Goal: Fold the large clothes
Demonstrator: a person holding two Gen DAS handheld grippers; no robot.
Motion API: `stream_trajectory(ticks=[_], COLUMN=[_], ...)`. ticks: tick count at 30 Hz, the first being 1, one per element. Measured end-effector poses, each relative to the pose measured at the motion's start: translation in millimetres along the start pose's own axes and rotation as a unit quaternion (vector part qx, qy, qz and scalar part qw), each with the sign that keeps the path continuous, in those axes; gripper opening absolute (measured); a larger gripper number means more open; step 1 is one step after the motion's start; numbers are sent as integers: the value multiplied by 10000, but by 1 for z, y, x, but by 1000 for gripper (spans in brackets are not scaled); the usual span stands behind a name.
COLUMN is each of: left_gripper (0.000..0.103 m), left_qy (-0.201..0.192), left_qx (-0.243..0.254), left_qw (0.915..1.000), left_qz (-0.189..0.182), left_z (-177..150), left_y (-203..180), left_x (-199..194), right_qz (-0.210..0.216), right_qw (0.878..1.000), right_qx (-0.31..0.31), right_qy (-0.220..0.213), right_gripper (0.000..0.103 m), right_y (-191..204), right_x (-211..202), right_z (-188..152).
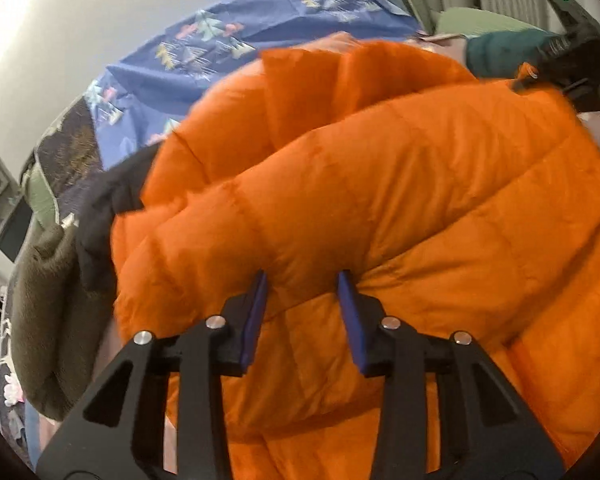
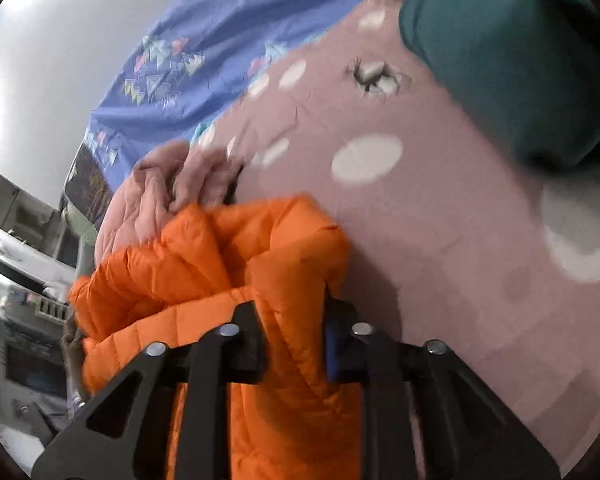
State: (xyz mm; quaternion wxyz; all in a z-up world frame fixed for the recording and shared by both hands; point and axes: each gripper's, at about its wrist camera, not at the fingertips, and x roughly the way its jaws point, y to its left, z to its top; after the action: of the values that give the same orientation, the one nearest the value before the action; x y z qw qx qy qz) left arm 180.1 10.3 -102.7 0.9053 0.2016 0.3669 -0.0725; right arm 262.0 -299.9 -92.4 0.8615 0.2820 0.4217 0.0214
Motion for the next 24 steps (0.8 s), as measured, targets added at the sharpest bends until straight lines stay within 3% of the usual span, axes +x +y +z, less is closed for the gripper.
stream_trajectory(ticks=[2,3,4,5,7,11,14,16,18,19,22,24], left_gripper=[40,41,41,41,41,41,42,43,45,46,59,77], left_qy=[-10,0,21,40,40,97,111,125,156,165,17,-164], left_qx=[-5,-33,-47,-14,89,29,-184,-280,-361,-402,-501,-553], left_qw=[9999,10000,10000,10000,9999,9999,9997,9994,9991,9988,9987,9983], left_qz=[142,48,-82,-89,27,-5,-134,-162,-166,-204,-136,-90], left_z=[-2,-5,-10,-11,-15,-17,-16,-18,-18,-18,-24,-36], left_y=[2,3,2,1,-6,-3,5,9,12,15,29,38], left_x=[6,10,12,16,18,16,12,11,10,6,-19,-41], right_qz=[-397,-675,-751,-673,-575,-560,-331,-536,-1237,-1321,-845,-638], right_qw=[9985,9969,9964,9969,9974,9936,9844,9779,9653,9649,9846,9856], right_qx=[-243,-368,-382,-400,-348,-558,-1304,-1848,-2293,-2270,-1514,-1501], right_qy=[-304,-196,-109,-71,-264,-810,-1131,-818,-181,-75,-235,-455], right_gripper=[17,18,25,30,50,53,53,53,54,55,56,58], right_y=[-3,-11,-18,-25,-28,-16,12,26,27,21,6,6], right_x=[-2,8,15,17,5,-48,-81,-71,-32,-23,-49,-73], right_z=[0,-1,-2,-6,-11,-35,-72,-102,-121,-124,-121,-125])
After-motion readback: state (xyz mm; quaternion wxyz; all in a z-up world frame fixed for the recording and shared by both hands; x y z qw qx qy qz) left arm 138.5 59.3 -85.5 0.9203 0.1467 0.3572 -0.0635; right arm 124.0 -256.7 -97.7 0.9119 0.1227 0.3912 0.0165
